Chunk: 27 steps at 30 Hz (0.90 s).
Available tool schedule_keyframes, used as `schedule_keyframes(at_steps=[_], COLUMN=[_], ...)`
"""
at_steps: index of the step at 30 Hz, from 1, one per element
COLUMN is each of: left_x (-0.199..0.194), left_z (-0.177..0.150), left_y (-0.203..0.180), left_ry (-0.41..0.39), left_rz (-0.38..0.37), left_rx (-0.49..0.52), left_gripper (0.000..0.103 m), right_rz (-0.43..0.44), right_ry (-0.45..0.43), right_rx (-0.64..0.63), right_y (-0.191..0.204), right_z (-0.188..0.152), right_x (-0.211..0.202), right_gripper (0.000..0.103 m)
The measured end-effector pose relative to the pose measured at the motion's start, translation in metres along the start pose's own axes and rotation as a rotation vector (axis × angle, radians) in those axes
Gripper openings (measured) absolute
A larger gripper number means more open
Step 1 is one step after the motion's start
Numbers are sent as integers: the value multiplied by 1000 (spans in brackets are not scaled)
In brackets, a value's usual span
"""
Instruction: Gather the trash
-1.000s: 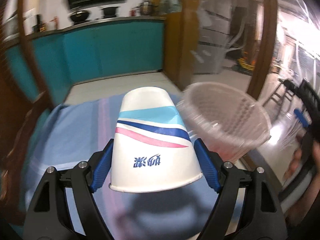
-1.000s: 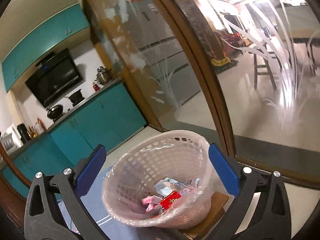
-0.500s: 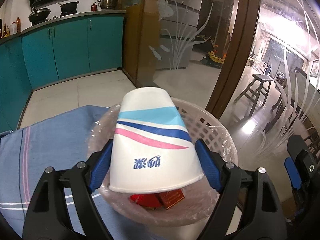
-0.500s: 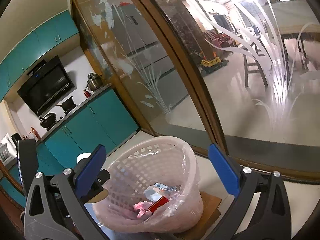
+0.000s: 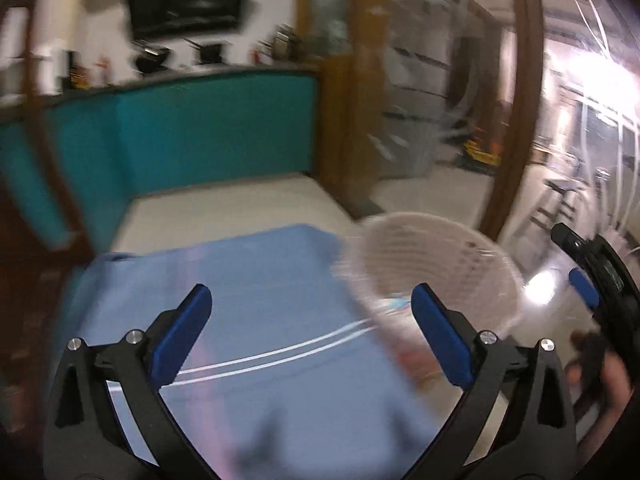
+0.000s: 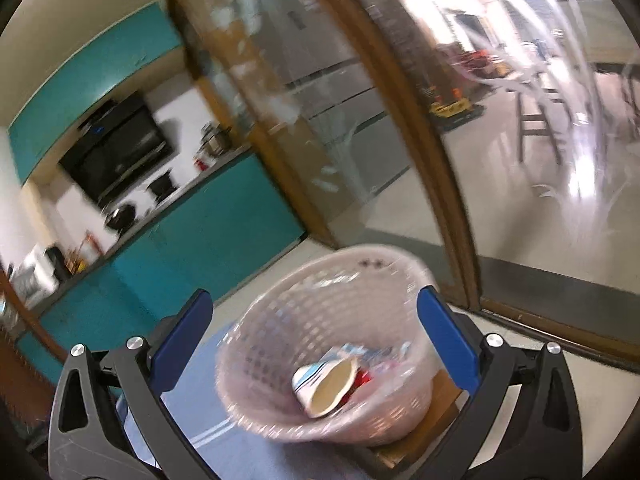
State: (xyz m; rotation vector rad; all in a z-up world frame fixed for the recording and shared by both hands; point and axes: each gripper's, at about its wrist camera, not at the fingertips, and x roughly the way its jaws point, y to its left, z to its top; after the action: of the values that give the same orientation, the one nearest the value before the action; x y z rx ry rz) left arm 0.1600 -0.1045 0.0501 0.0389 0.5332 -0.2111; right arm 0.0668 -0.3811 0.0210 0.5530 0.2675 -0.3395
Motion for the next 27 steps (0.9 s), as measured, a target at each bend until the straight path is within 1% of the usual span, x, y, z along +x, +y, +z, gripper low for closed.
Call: schedule_keyframes(at_steps=[1, 3, 4, 7, 8, 11, 13, 17, 21, 25, 27], left_x=[-20, -48, -63, -85, -88, -88, -82, -76, -65, -57, -53], left_z=[-8, -19, -27, -42, -45, -59, -65, -70, -72, -79, -80], left_y=[20, 48, 64, 93, 99, 110, 112, 115, 109, 117, 118], left_ry=[-21, -51, -63, -67, -62, -33, -2, 28, 37, 73, 95], left_rz=[53, 129, 173, 245, 262, 301, 317, 301, 295, 303, 300], left_rx=[-16, -53, -80, -138, -154, -194, -196, -200, -190, -214, -208], left_gripper=[100, 100, 100, 100, 100, 100, 100, 100, 100, 100, 100], right_rz=[21, 65, 92, 154, 181, 242, 268, 284, 273, 270, 273], right_ry=[19, 69, 110, 191, 219, 260, 272, 269, 288, 288, 288], right_rx=[-22, -89, -136, -263, -325, -440, -483, -549, -570, -576, -582], right_y=[9, 31, 47, 87, 105, 139, 152, 169, 173, 172, 175], right_z=[-3, -12, -20, -43, -54, -79, -91, -107, -116, -118, -120], right_x=[1, 4, 6, 5, 3, -9, -16, -25, -21, -19, -19], right_gripper=[100, 100, 100, 100, 100, 100, 100, 100, 100, 100, 100])
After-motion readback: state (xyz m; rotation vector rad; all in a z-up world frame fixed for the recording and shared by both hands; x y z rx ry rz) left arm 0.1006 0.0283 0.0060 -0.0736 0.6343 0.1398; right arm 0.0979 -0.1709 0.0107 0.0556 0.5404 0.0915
